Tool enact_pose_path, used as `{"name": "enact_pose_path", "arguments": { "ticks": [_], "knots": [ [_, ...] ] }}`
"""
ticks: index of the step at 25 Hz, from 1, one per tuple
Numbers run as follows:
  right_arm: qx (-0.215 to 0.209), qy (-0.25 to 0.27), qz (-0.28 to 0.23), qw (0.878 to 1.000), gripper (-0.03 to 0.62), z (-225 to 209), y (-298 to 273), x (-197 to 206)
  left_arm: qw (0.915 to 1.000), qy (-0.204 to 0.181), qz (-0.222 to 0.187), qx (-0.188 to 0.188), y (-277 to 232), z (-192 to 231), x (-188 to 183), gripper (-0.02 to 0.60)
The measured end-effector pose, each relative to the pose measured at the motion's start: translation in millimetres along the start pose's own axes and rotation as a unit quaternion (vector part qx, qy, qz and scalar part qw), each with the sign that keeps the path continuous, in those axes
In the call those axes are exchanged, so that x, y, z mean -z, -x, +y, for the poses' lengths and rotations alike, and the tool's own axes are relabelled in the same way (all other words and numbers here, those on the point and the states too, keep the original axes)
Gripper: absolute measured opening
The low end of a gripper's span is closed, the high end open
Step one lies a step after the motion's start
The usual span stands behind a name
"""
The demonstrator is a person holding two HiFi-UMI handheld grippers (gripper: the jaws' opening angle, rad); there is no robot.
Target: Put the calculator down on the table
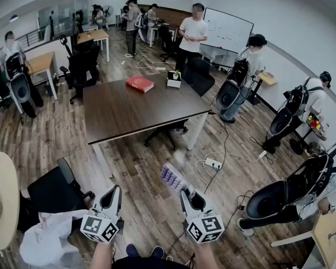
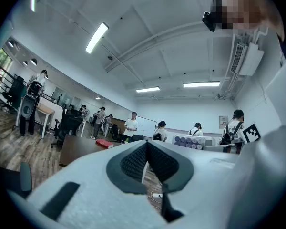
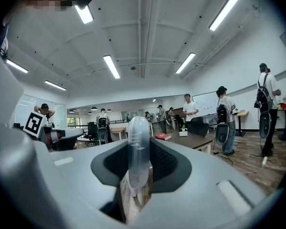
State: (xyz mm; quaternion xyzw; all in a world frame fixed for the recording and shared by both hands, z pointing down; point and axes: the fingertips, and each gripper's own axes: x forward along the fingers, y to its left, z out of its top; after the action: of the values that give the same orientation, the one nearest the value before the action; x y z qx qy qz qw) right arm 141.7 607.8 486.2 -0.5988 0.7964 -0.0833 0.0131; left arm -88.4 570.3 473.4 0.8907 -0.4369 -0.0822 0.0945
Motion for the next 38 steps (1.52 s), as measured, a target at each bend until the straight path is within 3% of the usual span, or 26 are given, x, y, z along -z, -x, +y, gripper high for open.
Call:
{"name": "enact_pose_path", "arguments": {
  "ticks": [9, 25, 38],
  "knots": [
    [-0.012, -0.003, -0.016, 1.0, 0.114, -0.3, 1.0, -3.2, 0.9999, -0.007, 0.002, -0.007, 0.3, 0.7, 6.7, -0.005],
    [-0.058, 0.003, -0.008, 0.998, 0.114, -3.4, -16.1, 8.8, 0.9964, -0.033, 0.001, -0.079, 16.1, 13.7, 14.5, -0.005],
    [-0.08, 0.017, -0.02, 0.996, 0.114, -23.4, -84.2, -3.8, 0.9952, -0.035, -0.017, -0.09, -45.0, 56.3, 8.4, -0.006]
  ]
}}
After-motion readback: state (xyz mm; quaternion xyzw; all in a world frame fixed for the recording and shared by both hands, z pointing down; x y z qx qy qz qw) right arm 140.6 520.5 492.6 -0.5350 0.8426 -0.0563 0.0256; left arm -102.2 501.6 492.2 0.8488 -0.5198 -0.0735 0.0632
